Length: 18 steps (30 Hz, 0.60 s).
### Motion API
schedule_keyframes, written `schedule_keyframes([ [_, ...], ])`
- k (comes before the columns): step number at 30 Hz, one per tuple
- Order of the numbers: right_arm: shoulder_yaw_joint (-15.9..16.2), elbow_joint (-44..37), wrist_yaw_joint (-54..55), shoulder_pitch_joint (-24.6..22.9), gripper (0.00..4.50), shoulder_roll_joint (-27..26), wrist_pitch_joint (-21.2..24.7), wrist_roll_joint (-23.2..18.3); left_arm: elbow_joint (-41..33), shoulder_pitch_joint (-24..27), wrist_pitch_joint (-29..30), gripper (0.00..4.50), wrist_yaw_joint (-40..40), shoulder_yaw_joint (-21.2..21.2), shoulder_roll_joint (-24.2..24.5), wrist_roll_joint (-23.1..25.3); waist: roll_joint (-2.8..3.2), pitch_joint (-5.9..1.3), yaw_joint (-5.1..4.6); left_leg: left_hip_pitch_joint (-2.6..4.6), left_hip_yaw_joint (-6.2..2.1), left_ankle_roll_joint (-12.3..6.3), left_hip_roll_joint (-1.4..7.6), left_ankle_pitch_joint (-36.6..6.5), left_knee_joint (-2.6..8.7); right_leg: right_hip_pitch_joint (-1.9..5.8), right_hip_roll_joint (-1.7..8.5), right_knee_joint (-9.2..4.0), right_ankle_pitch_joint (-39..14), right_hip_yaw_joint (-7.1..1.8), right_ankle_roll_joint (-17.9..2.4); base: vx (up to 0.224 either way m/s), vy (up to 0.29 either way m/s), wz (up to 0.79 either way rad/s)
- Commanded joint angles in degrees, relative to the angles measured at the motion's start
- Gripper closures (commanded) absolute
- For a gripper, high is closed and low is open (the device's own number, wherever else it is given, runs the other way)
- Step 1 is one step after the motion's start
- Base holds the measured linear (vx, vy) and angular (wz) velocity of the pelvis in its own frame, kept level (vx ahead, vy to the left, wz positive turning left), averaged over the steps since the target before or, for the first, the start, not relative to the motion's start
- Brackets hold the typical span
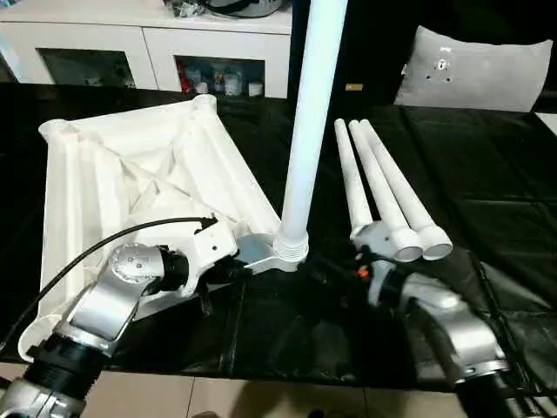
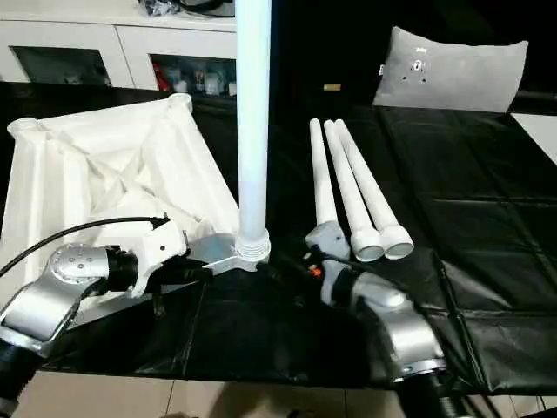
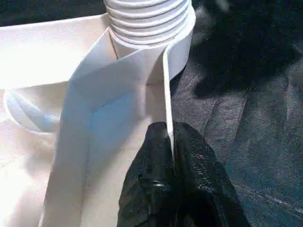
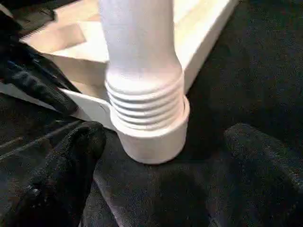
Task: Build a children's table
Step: Rotate leg to tighten
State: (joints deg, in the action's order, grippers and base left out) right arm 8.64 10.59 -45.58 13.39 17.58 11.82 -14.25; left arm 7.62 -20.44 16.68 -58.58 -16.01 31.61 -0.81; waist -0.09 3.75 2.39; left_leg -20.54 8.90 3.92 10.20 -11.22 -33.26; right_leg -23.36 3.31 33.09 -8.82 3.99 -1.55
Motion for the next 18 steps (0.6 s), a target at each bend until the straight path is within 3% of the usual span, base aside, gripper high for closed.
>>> schedule_keyframes([
  [1,-0.6,-2.3,-1.7,0.4,0.00,1.0,-0.2,-1.2,-0.9,-1.1,-2.9,4.50,-3.2,-1.2,1.2,-0.7,0.92,-4.07,0.24,0.11,-0.31,-2.91,2.65,-9.5,3.77,3.50,4.40,-3.12,-11.5,-2.94,-12.1,0.000,0.000,0.00],
  [8,1.8,-1.3,-3.2,4.2,0.00,2.0,-1.3,1.8,0.2,-1.2,-6.2,4.50,-7.6,-2.9,3.2,-0.5,0.94,-3.77,0.64,0.69,-0.33,-1.12,2.79,-13.8,3.98,2.99,4.43,-3.43,-16.8,-2.97,-11.3,0.000,0.000,0.00],
  [11,2.8,-0.4,-4.1,5.1,0.00,2.0,-1.8,2.5,0.3,-1.2,-6.8,4.50,-8.5,-3.1,3.4,-0.5,0.87,-3.79,0.83,0.68,-0.35,-0.77,2.77,-13.8,4.01,3.18,4.52,-3.40,-17.4,-3.05,-10.9,0.000,0.000,0.00],
  [18,6.0,1.0,-10.5,6.5,0.00,2.8,-1.0,1.9,0.2,-1.2,-8.4,4.50,-10.9,-4.1,4.1,-0.8,0.72,-4.12,1.07,0.47,-0.23,-1.80,2.75,-10.8,3.69,3.49,4.49,-2.84,-12.1,-3.02,-12.5,0.000,0.000,0.00],
])
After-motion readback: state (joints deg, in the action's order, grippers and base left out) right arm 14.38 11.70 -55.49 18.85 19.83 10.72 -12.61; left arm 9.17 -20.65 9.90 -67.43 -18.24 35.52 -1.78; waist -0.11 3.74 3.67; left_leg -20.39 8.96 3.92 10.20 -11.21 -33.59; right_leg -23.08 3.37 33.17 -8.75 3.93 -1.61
